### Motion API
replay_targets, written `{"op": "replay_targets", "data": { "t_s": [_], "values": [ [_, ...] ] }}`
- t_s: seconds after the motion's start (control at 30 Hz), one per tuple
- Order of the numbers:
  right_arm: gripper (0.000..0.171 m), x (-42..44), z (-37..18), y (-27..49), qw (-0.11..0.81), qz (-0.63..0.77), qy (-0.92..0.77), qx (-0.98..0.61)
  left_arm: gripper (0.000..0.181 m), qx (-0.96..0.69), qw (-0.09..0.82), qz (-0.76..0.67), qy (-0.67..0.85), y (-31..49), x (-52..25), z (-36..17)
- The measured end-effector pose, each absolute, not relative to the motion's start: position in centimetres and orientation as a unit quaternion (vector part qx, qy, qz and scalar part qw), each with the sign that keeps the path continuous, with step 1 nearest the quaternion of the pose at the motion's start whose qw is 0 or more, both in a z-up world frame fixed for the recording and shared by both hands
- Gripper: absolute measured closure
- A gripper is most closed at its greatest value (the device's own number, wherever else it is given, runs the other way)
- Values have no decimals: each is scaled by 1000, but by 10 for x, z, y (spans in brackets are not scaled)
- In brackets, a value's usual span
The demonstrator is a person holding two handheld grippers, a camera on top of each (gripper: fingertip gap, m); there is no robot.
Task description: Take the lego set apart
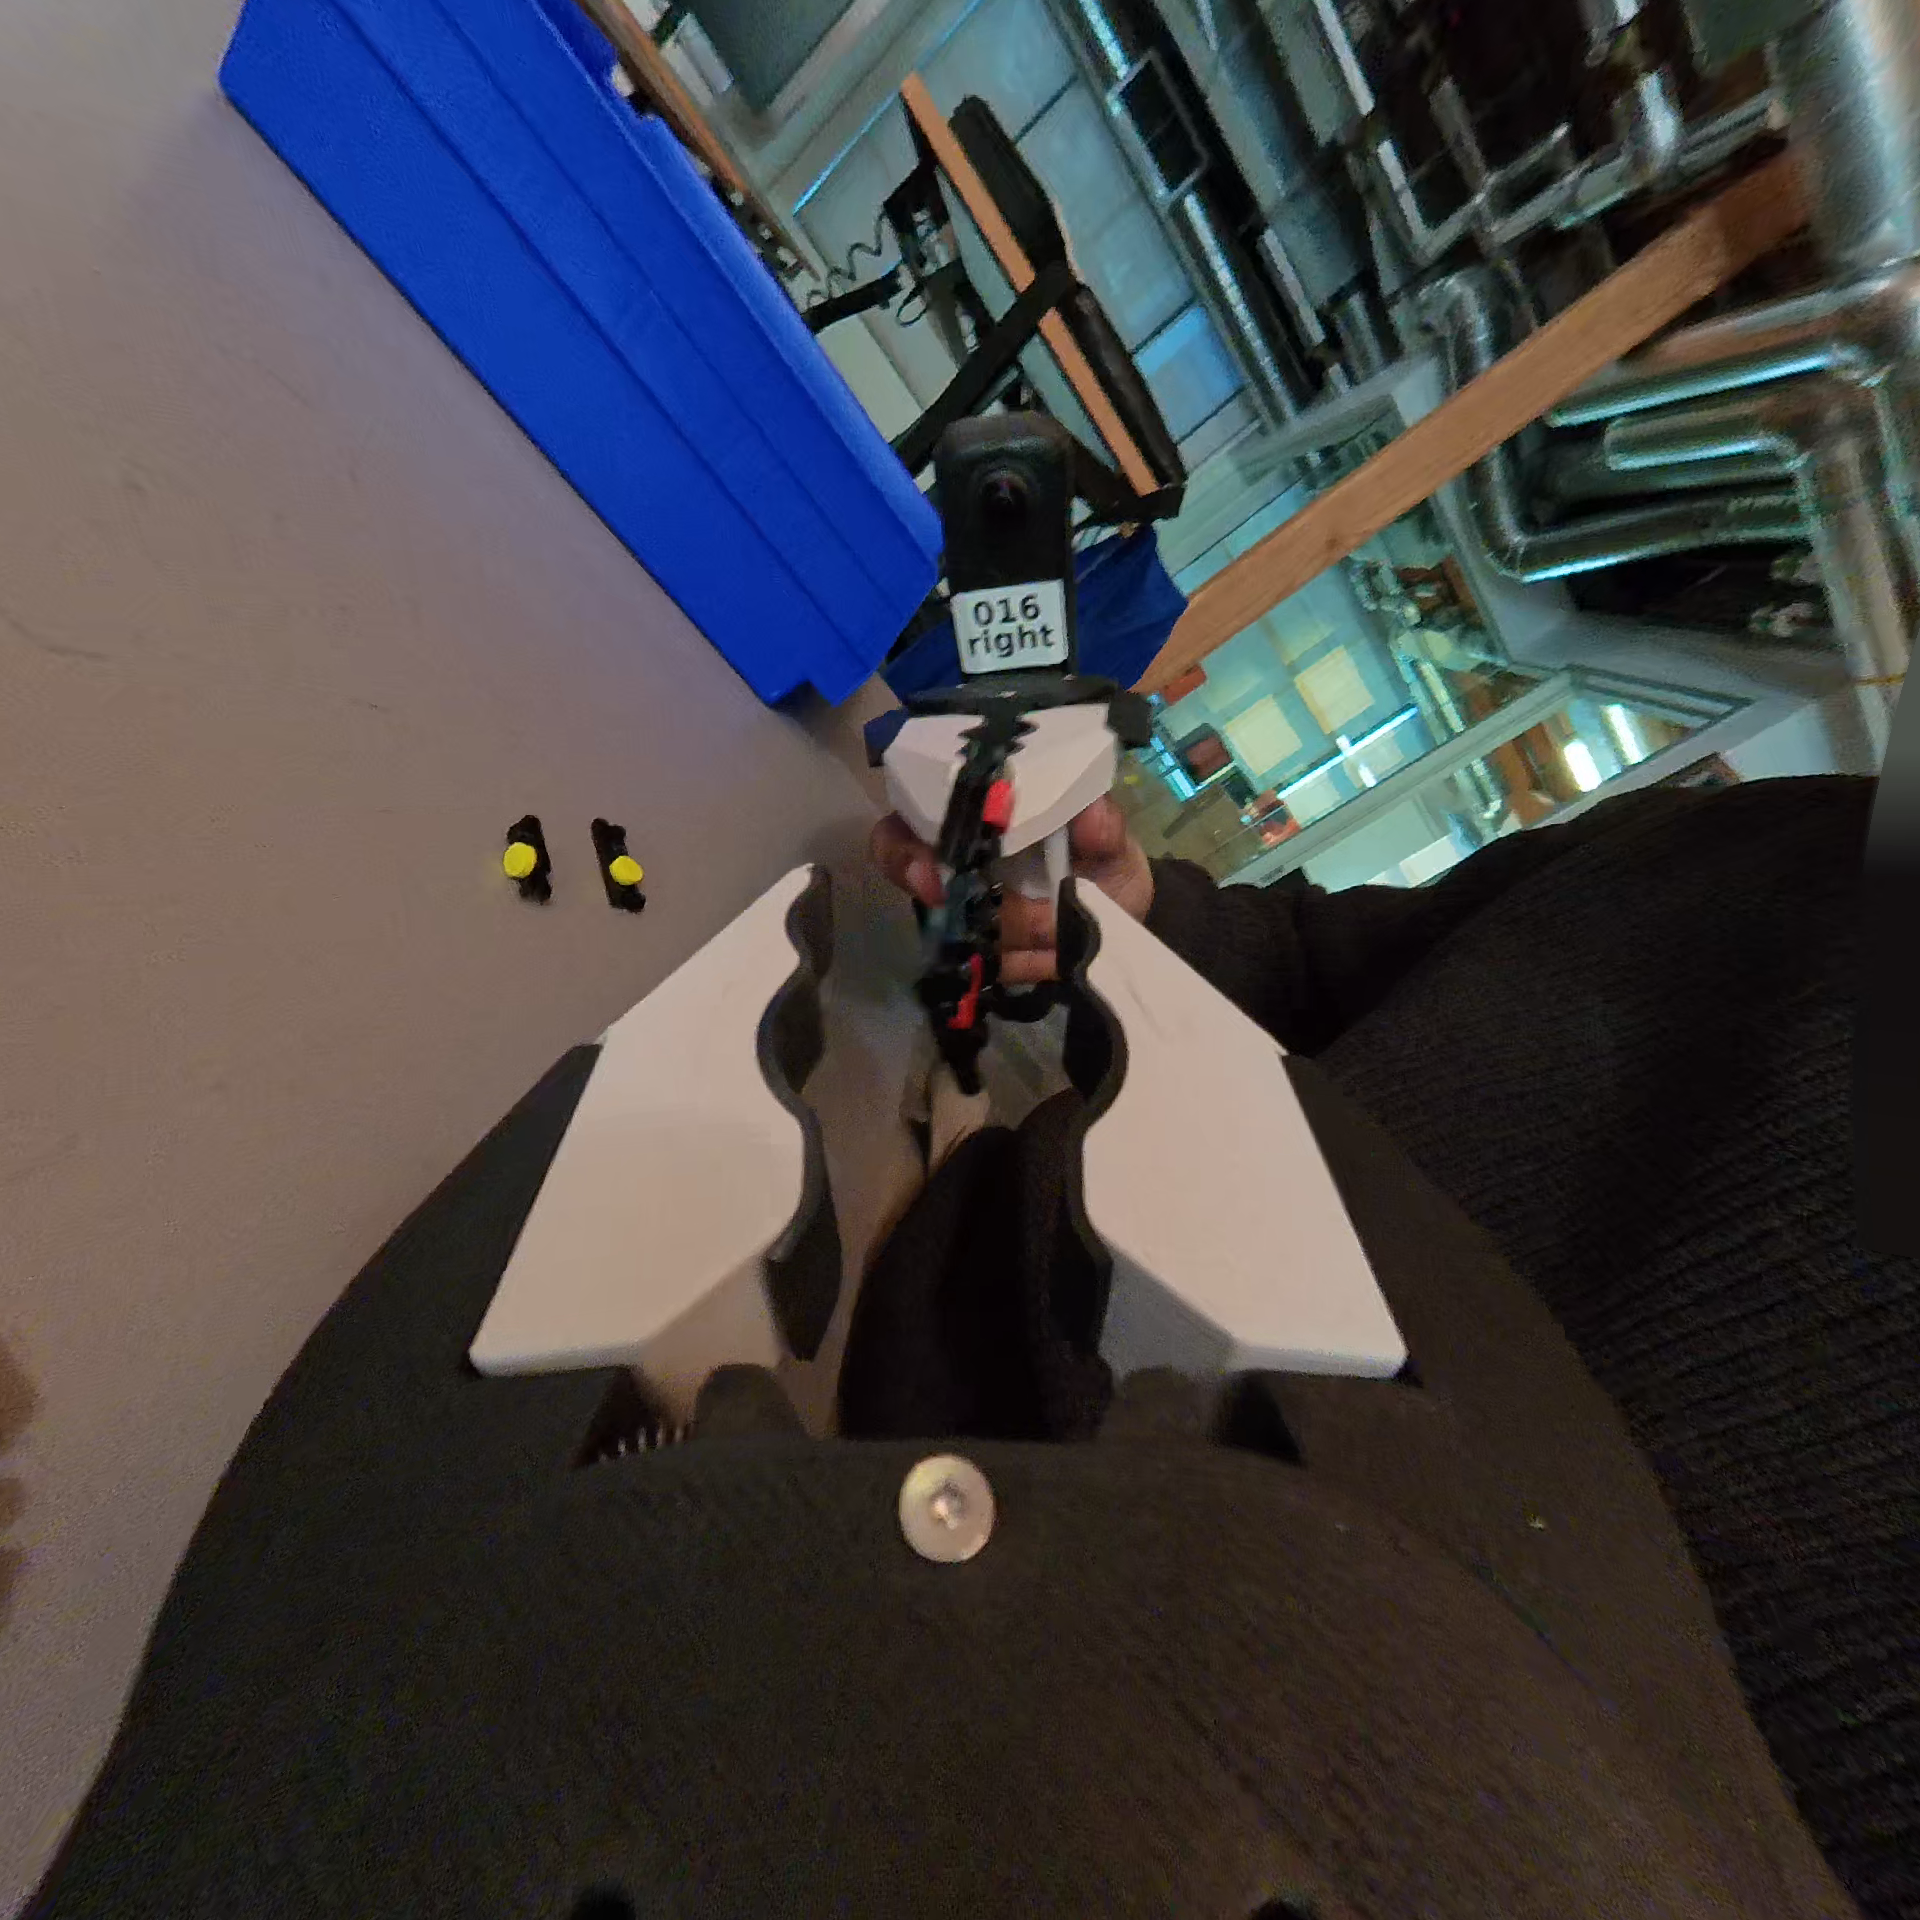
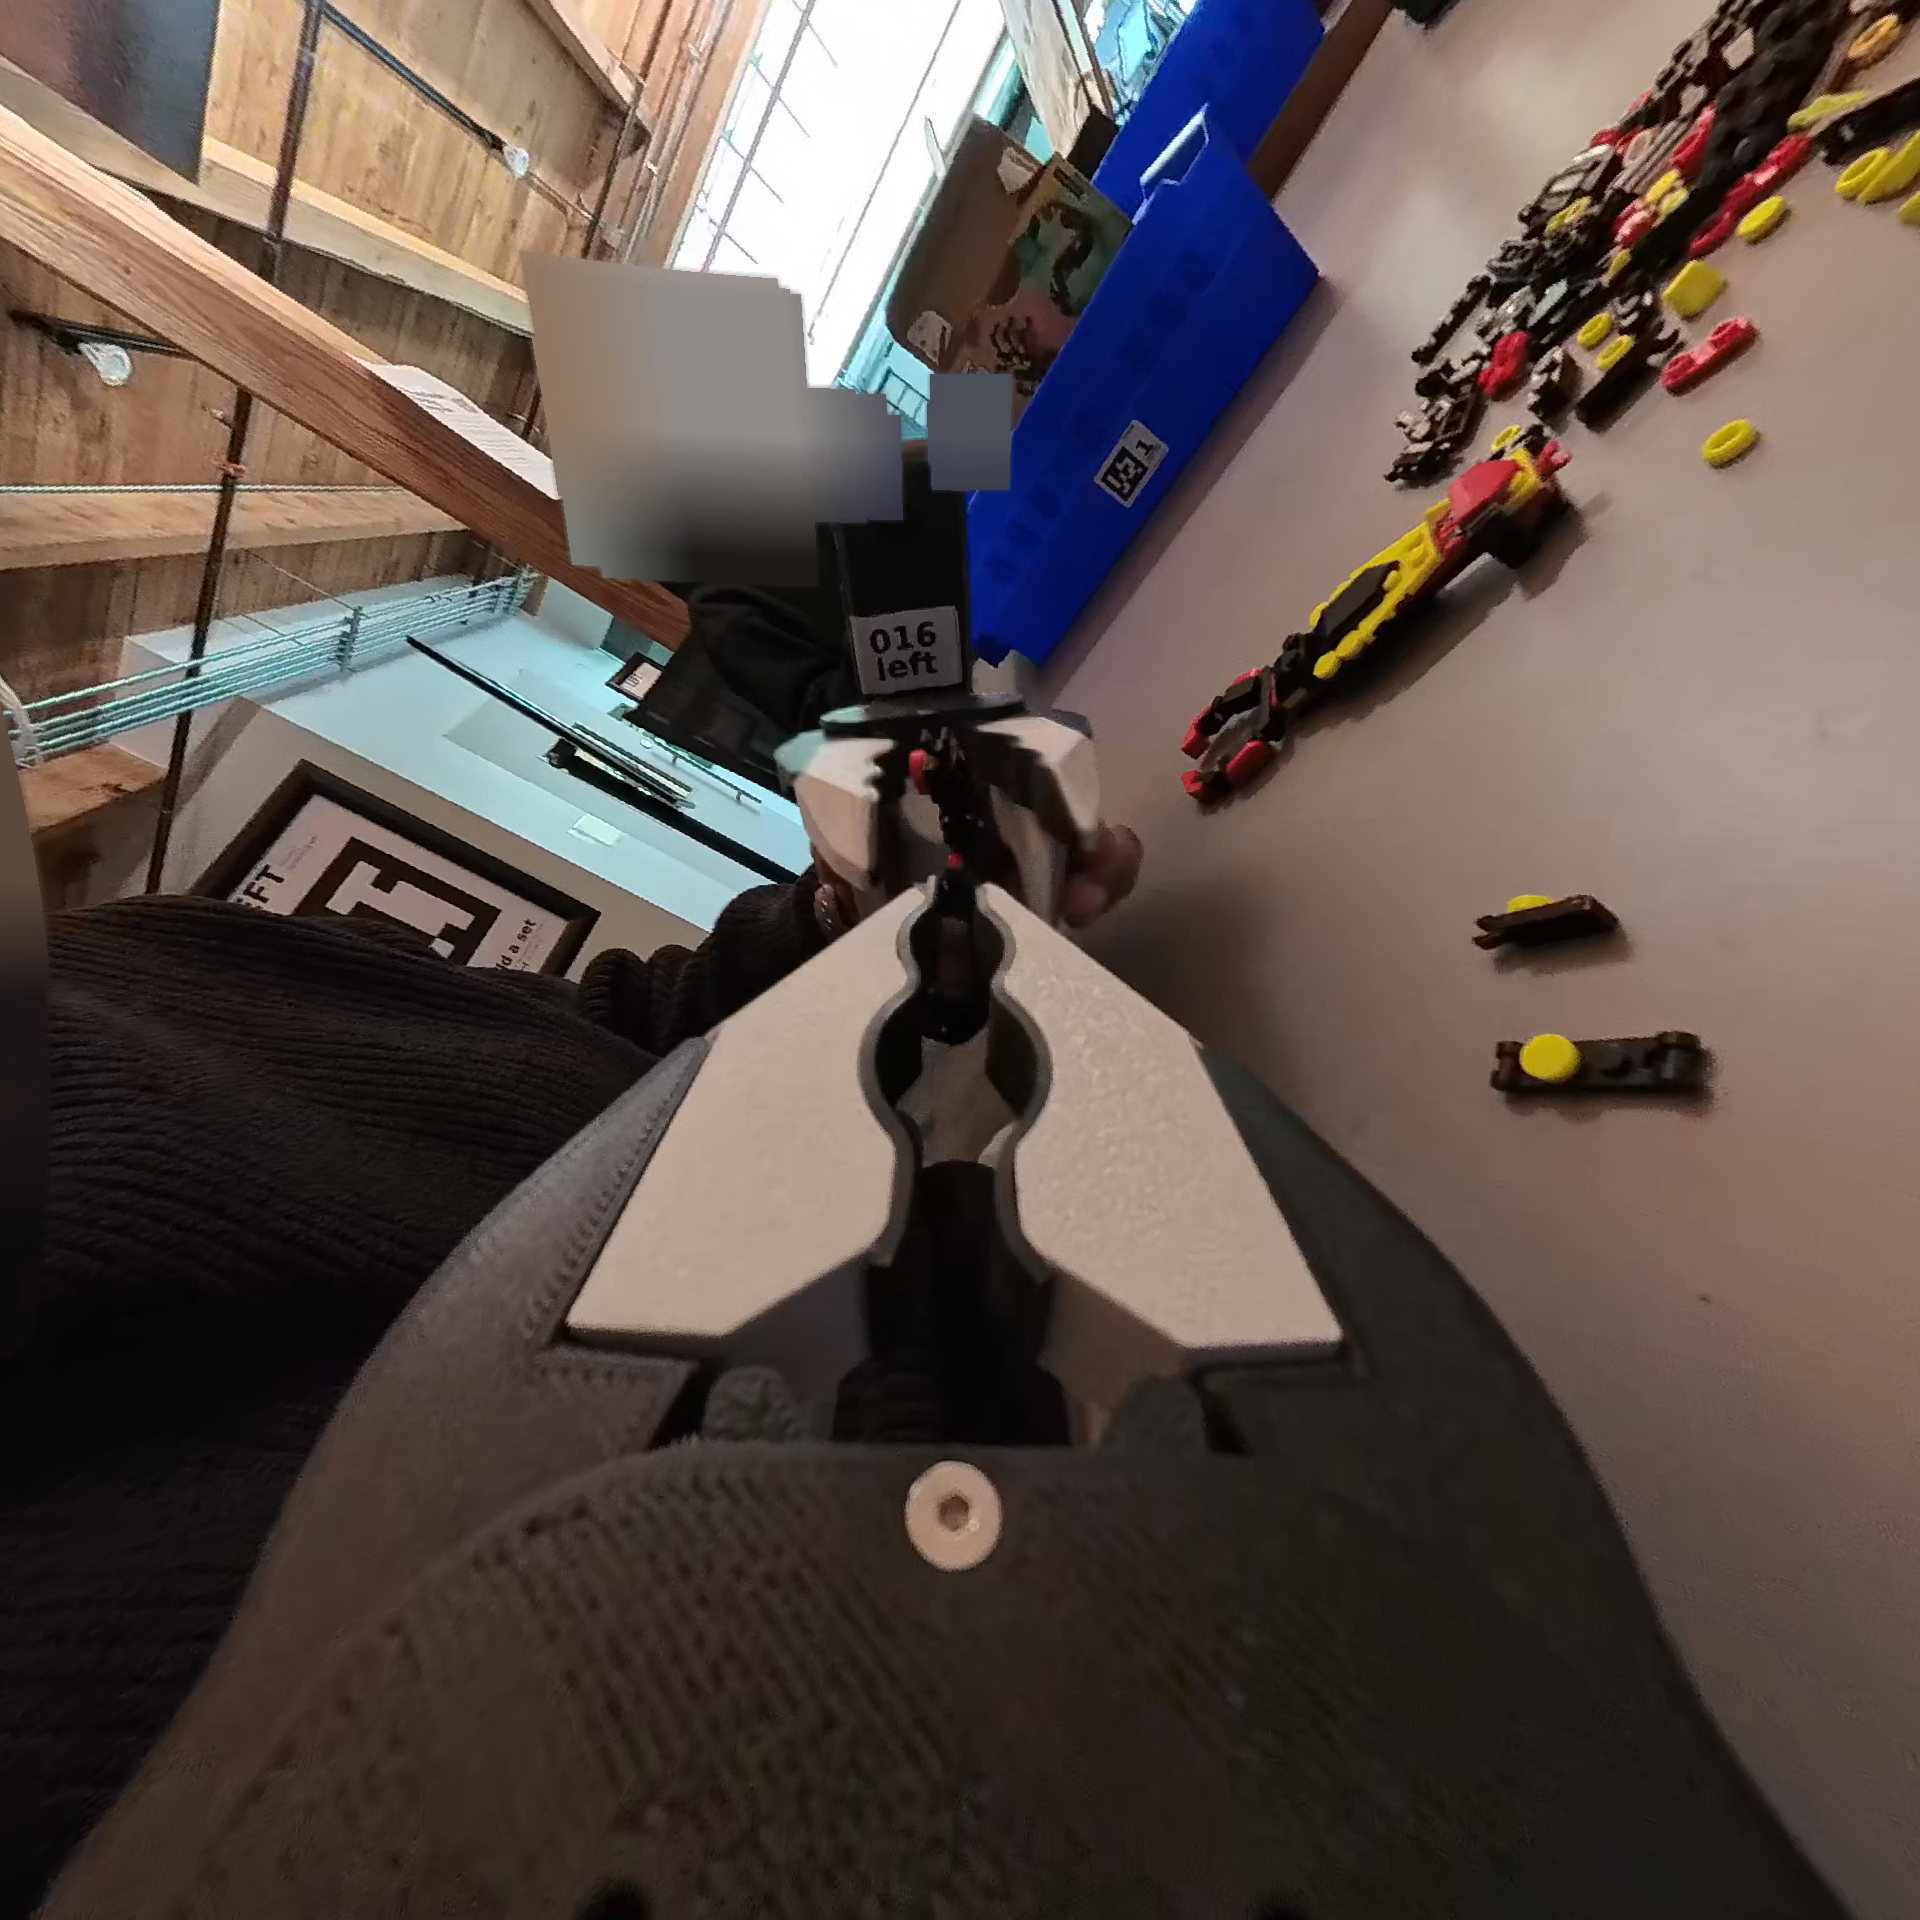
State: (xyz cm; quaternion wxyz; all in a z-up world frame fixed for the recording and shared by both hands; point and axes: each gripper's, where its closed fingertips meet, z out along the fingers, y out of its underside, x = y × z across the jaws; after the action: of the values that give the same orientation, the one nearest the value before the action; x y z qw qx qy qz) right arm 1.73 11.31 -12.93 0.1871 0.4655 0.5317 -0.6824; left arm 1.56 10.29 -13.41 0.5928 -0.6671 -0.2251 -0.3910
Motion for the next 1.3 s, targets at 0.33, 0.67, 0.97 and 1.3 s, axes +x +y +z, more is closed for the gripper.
{"op": "replay_targets", "data": {
  "t_s": [0.33,0.67,0.97,1.3],
  "values": [
    [168,18,-119,116,173,-697,532,448,175,-692,594,-375,-167,107,33,-129],
    [169,27,-87,106,128,-722,538,416,174,-672,602,-419,-99,91,43,-107],
    [168,-1,-95,200,-98,-637,578,501,177,-688,613,-353,-161,73,-5,-120],
    [168,-8,-148,183,76,-639,503,577,177,-735,561,-338,-177,90,11,-157]
  ]
}}
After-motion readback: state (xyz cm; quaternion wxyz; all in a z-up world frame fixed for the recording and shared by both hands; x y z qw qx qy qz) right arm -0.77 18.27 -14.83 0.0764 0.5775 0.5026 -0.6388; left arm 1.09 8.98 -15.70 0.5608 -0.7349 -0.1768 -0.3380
